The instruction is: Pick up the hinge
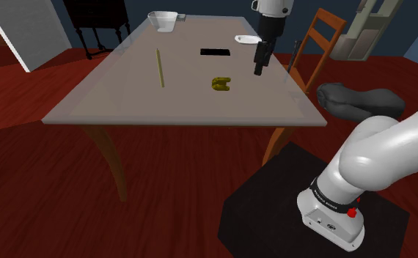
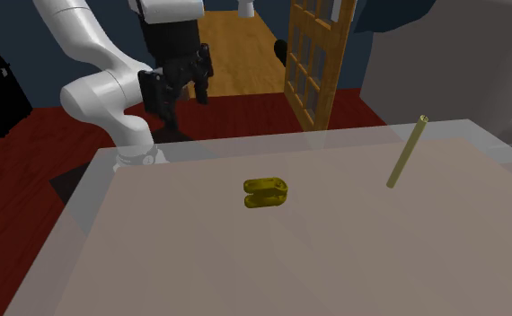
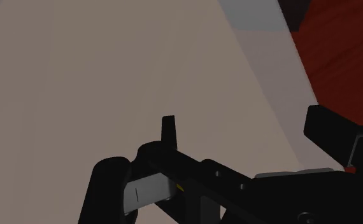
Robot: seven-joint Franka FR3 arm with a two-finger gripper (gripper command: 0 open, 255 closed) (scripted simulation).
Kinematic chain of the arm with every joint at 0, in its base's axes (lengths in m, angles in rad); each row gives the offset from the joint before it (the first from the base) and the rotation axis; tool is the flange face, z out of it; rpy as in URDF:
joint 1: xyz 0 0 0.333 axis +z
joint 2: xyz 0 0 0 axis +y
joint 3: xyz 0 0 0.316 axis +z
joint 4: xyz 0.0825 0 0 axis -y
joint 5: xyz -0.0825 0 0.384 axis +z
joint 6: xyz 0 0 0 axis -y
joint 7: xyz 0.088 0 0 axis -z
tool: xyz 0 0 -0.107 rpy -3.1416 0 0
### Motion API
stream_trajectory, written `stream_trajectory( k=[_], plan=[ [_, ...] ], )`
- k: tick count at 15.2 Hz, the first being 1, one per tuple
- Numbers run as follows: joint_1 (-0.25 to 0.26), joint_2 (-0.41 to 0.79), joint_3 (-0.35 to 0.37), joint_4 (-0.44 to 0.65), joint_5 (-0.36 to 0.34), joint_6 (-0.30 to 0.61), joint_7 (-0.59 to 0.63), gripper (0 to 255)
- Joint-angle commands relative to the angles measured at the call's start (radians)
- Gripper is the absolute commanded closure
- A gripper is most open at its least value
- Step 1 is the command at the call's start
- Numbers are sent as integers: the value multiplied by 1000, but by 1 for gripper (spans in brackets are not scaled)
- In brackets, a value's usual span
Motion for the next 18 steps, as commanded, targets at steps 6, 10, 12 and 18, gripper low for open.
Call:
stream_trajectory(
  k=[6,10,12,18],
  plan=[
    [53,237,-15,102,-42,156,-205,0],
    [78,373,-12,178,-59,231,-311,0],
    [89,441,-7,220,-67,264,-361,0],
    [90,472,-6,180,-70,338,-369,0]
  ],
)
